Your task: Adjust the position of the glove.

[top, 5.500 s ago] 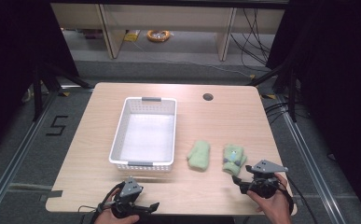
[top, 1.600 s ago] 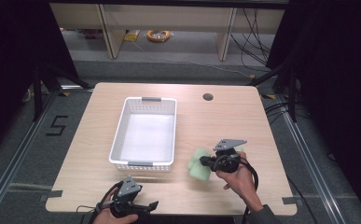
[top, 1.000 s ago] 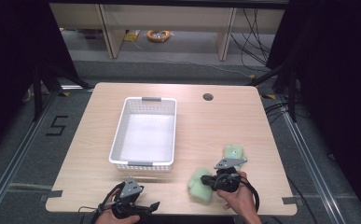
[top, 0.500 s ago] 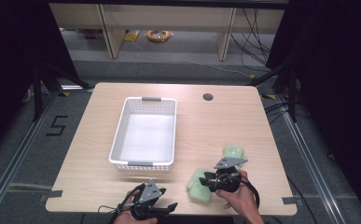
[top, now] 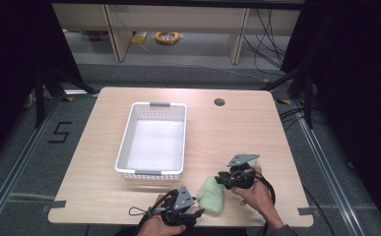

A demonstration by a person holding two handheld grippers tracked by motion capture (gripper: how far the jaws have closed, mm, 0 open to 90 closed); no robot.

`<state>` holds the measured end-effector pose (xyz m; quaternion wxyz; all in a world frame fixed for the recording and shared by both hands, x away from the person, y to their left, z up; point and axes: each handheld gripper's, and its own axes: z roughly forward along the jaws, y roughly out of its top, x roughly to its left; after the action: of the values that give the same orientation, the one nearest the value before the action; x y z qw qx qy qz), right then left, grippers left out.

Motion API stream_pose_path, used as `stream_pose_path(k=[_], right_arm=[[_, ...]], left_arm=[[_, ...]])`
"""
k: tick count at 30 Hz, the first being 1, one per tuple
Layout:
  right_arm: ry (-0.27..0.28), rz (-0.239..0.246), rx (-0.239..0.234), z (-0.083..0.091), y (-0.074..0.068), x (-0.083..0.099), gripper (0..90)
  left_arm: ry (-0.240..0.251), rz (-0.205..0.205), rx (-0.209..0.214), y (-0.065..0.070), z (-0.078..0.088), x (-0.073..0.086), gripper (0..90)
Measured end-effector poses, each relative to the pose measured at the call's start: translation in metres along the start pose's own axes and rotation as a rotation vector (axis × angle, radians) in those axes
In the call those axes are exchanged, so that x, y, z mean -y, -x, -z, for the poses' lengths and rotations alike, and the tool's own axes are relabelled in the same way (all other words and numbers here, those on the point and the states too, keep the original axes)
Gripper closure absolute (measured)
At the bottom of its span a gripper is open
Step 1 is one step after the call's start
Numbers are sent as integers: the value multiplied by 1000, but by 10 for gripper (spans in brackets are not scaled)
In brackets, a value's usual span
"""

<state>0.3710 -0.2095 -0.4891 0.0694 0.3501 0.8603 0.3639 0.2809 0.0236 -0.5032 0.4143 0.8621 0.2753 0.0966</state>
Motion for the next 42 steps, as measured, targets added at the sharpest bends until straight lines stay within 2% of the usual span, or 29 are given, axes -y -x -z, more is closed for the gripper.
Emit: stream_pose_path(k=[1, 3, 6, 10, 11, 12, 13, 14, 15, 16, 18, 19, 21, 22, 23, 24, 25, 26, 27, 28, 30, 32, 34, 35, 36, 37, 39, 40, 42], right_arm=[[-15, 22, -2, -2, 1, 0, 719], [-29, 8, -11, -4, 1, -1, 720], [-37, 1, -17, -6, 4, 0, 722], [-41, -22, -38, -8, 5, 0, 776], [-44, -20, -44, -8, 5, 0, 793], [-47, -22, -50, -8, 4, 0, 814], [-30, -23, -54, -10, 4, 1, 831], [-30, -28, -54, -9, 4, 2, 851], [-29, -31, -52, -9, 4, 2, 862], [-49, -25, -54, -6, 5, 2, 869], [-15, -46, -59, -6, 3, 3, 876], [-22, -43, -53, -3, 3, 2, 879], [1, -48, -45, 1, 2, 2, 881], [-11, -52, -42, 6, 2, 1, 882], [8, -89, -51, 8, -1, 3, 882], [27, -81, -56, 18, -2, 6, 883], [27, -81, -56, 18, -2, 6, 883], [52, -120, -61, 25, -6, 12, 883], [52, -120, -61, 25, -6, 12, 883], [61, -144, -74, 27, -8, 15, 883], [59, -180, -59, 32, -16, 21, 883], [80, -174, -78, 33, -19, 26, 883], [87, -177, -80, 36, -21, 30, 883], [88, -210, -102, 37, -24, 33, 882], [88, -210, -102, 37, -24, 33, 882], [76, -184, -71, 35, -21, 37, 882], [69, -192, -67, 35, -21, 38, 882], [62, -231, -86, 32, -23, 41, 880], [51, -195, -49, 29, -18, 45, 875]], left_arm=[[-4, 9, -6, 1, -2, -1, 542], [-24, -37, -16, -1, -4, -2, 563], [-43, -16, -12, 1, -9, -2, 588], [-72, -61, -5, 2, -14, -3, 657], [-65, -43, -8, 2, -16, -2, 679], [-79, -87, -15, 0, -16, -4, 706], [-76, -79, -24, -1, -17, -4, 733], [-74, -48, -13, 0, -17, -5, 764], [-73, -73, -24, -3, -15, -6, 783], [-66, -52, -19, -2, -15, -6, 798], [-66, -61, -27, -5, -13, -7, 815], [-70, -65, -20, -7, -11, -7, 823], [-63, -42, -24, -11, -10, -7, 834], [-59, -42, -26, -13, -8, -8, 843], [-42, -26, -21, -14, -7, -8, 853], [-44, -43, -28, -17, -4, -10, 861], [-41, -45, -32, -19, -2, -11, 861], [-33, -32, -38, -21, -1, -11, 864], [-25, -24, -38, -21, 0, -12, 864], [-26, -45, -48, -24, 1, -14, 866], [-16, -23, -47, -26, 1, -15, 867], [-16, -40, -62, -30, 0, -17, 867], [-14, -15, -67, -32, -3, -18, 868], [-21, -44, -62, -35, -4, -20, 868], [-20, -37, -69, -36, -5, -20, 868], [-19, -15, -67, -36, -8, -21, 868], [-20, -13, -68, -37, -12, -22, 868], [-22, -15, -78, -37, -15, -21, 867], [-31, -14, -75, -38, -17, -20, 866]])
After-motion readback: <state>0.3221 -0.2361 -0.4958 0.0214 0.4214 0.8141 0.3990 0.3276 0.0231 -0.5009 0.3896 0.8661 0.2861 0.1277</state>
